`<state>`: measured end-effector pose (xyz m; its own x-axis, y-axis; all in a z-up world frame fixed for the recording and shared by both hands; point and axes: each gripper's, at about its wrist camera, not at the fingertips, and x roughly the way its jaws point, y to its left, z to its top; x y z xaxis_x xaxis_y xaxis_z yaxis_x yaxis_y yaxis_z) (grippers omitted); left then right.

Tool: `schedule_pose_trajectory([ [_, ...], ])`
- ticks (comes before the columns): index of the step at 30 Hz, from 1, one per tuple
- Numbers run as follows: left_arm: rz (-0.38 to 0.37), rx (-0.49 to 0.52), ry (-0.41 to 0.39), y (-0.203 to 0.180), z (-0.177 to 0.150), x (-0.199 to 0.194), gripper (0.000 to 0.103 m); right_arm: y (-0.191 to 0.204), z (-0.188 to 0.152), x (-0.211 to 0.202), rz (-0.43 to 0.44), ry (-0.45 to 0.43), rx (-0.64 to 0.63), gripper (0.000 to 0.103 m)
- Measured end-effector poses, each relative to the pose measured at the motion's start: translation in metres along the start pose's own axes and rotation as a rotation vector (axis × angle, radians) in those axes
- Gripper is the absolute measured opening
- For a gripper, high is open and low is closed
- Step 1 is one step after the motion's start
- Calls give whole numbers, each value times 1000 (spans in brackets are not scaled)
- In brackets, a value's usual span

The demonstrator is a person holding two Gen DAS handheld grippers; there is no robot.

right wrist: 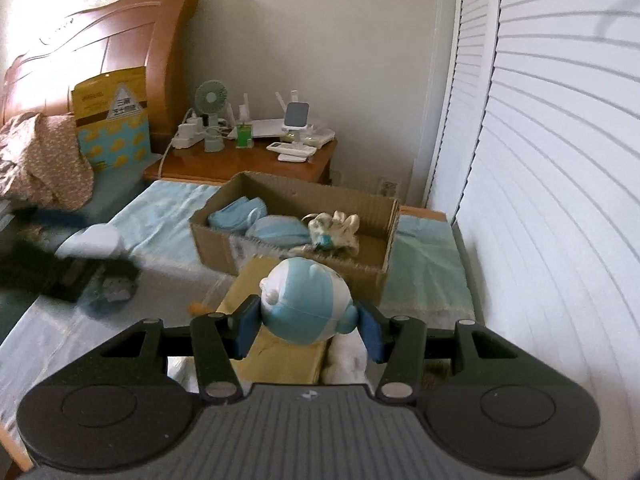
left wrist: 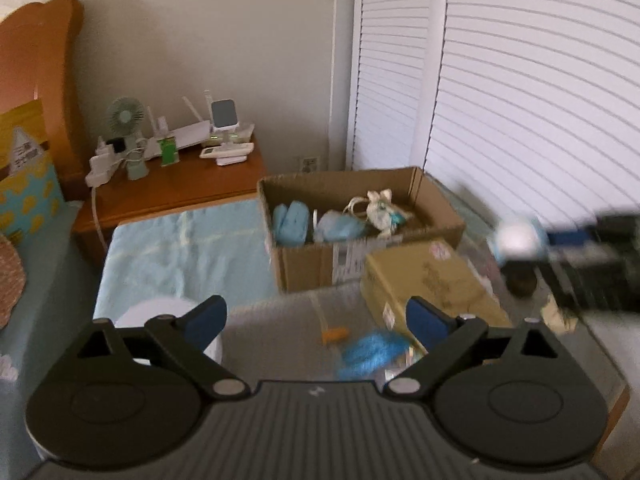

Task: Organize soft objects
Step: 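Lower blue-white round toy into cardboard box and open right tool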

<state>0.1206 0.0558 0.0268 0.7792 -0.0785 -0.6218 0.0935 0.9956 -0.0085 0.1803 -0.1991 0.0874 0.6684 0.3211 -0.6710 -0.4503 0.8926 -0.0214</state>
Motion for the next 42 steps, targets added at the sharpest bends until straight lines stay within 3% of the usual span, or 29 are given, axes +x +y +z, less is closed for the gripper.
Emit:
schedule_pose_trajectory([
  [12, 47, -11, 13, -11, -44, -10, 98, -26, 50, 58, -8, 22, 60, 57],
  [26, 31, -58, 14, -4, -57, -16, 98, -41, 76, 99, -4, 81, 64, 58],
  [28, 38, -71, 23, 0, -57, -15, 98, -42, 78, 103, -10, 86, 61, 65],
  [30, 43, -78, 22, 2, -58, -16, 98, -43, 79, 102, -20, 76, 66, 88],
  [33, 42, -87, 20, 4, -57, -17, 98, -45, 78, 94, -11, 45, 79, 103],
  [42, 21, -81, 21, 1, -57, -17, 98, -42, 64, 69, -5, 15, 94, 103],
])
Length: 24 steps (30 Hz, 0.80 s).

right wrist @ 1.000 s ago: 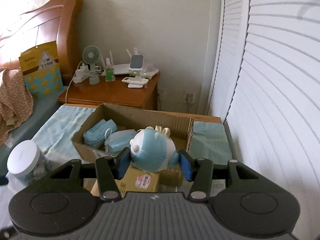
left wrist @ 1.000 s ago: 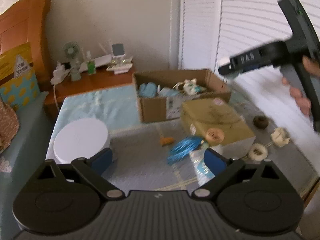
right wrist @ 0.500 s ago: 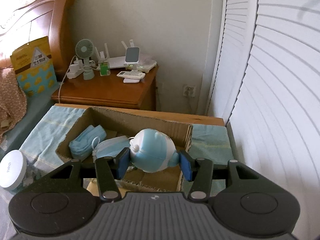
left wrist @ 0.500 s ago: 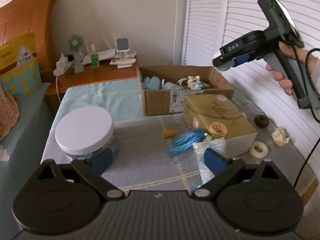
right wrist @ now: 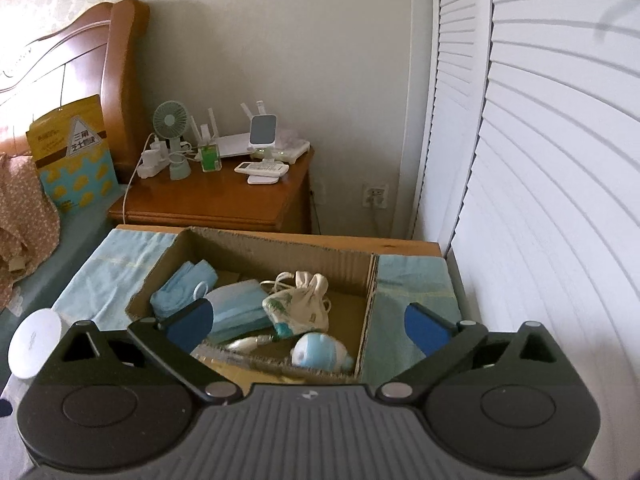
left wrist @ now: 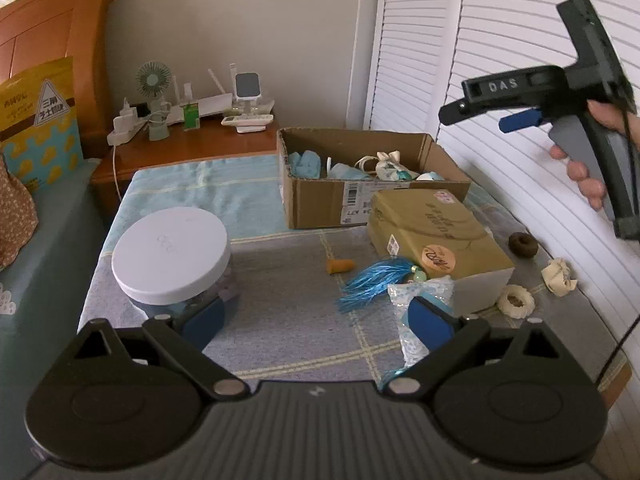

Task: Organize soft objects
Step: 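Lower blue-white round toy into cardboard box and open right tool, then move left tool to glittery blue-white pouch and close on it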

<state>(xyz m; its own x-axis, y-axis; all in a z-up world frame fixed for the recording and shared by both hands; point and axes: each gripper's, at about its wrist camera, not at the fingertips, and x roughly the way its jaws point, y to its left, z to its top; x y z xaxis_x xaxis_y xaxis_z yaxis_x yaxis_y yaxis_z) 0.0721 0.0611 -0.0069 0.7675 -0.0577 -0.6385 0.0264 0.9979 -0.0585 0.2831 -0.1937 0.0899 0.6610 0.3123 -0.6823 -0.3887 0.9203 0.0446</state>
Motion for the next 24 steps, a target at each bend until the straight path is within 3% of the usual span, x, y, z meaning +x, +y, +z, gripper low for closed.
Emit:
schedule_pose_trajectory([
  [11, -27, 6, 7, -2, -4, 2, 98, 13, -50, -29, -4, -23, 20, 103],
  [24, -96, 48, 26, -21, -11, 10, 99, 8, -142, -73, -164, -18, 59, 103],
])
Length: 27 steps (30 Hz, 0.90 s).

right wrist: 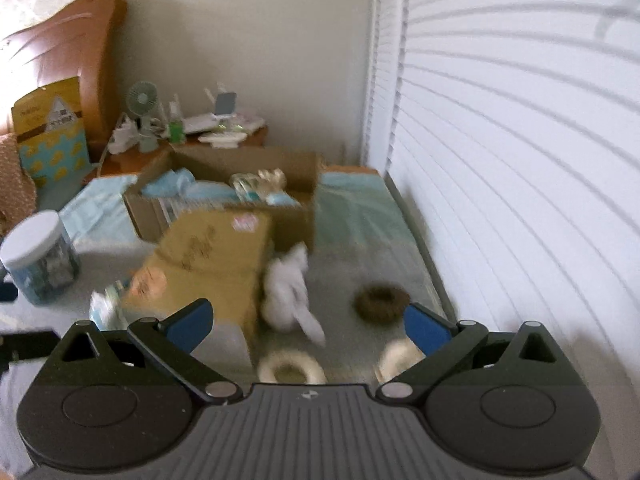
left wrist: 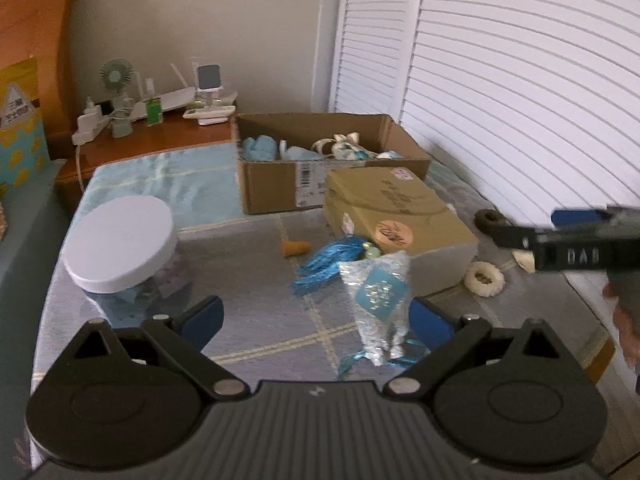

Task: Organize soft objects
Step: 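Move left tool to glittery blue-white pouch and close on it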

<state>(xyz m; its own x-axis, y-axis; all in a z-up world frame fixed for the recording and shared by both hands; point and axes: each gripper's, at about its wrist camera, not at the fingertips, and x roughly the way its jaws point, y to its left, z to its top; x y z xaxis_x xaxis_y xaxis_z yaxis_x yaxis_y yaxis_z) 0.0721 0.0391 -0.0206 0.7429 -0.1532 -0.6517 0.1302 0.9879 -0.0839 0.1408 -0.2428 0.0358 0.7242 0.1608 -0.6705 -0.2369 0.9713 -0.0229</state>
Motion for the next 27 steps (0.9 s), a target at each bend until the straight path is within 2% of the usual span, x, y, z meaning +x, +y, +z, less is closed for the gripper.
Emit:
schedule_pose_trajectory([
  [6, -15, 14, 12, -9, -3, 9, 100, -13, -22, 10, -43, 57, 26, 103],
  [10, -9, 20, 22, -13, -6, 15, 100, -17, -29, 21, -38, 83, 43, 103],
  [18, -29, 41, 18, -20, -9, 25, 99, -15, -40, 40, -60, 146, 13, 103],
  [21, -32, 37, 18, -22, -10, 28, 95, -17, -45, 43, -42, 168, 28, 103],
  [23, -31, 30, 21, -22, -10, 31, 89, -15, -48, 41, -43, 140, 20, 103],
  [25, -33, 32, 21, -24, -9, 34, 77, -15, -49, 40, -41, 131, 20, 103],
  [27, -44, 27, 26, -25, -8, 37, 73, -16, -51, 40, -36, 123, 16, 103],
])
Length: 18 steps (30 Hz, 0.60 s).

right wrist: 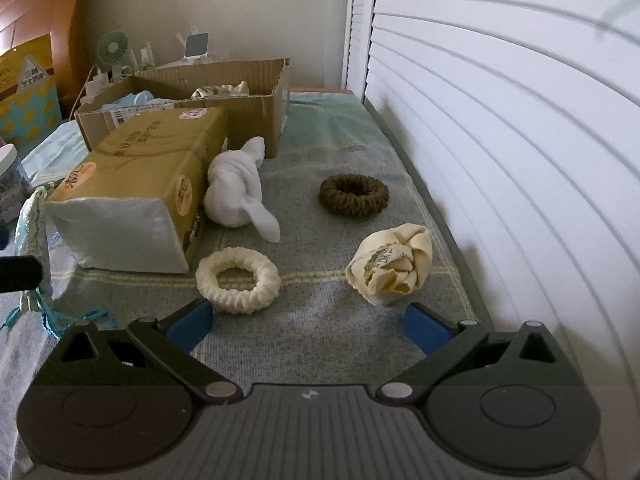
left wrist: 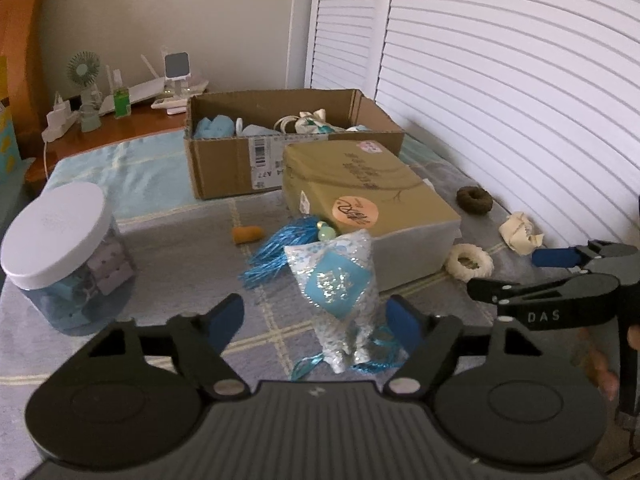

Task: Organize soft objects
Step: 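Move left tool to glittery blue-white pouch and close on it, then lift pouch with left tool while right tool closes on beige crumpled cloth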

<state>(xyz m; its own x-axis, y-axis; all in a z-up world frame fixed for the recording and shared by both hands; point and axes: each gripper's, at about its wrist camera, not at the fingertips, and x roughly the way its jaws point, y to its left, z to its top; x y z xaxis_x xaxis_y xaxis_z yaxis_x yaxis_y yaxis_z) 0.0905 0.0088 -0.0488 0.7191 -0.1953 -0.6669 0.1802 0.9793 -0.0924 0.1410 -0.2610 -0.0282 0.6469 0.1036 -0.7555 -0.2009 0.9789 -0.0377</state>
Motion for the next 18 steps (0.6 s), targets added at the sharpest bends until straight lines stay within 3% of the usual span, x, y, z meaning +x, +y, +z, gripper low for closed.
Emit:
schedule_pose_trajectory([
  [6, -25, -4, 7, -4, 2, 10, 63, -1, -3, -1, 5, -20, -1, 103],
  [9, -47, -21, 25, -3, 1, 16, 35, -1, -4, -1, 4, -25, 0, 103],
  [18, 15, 0, 15, 8, -1, -4, 32, 0, -5, -1, 0, -29, 1, 103],
])
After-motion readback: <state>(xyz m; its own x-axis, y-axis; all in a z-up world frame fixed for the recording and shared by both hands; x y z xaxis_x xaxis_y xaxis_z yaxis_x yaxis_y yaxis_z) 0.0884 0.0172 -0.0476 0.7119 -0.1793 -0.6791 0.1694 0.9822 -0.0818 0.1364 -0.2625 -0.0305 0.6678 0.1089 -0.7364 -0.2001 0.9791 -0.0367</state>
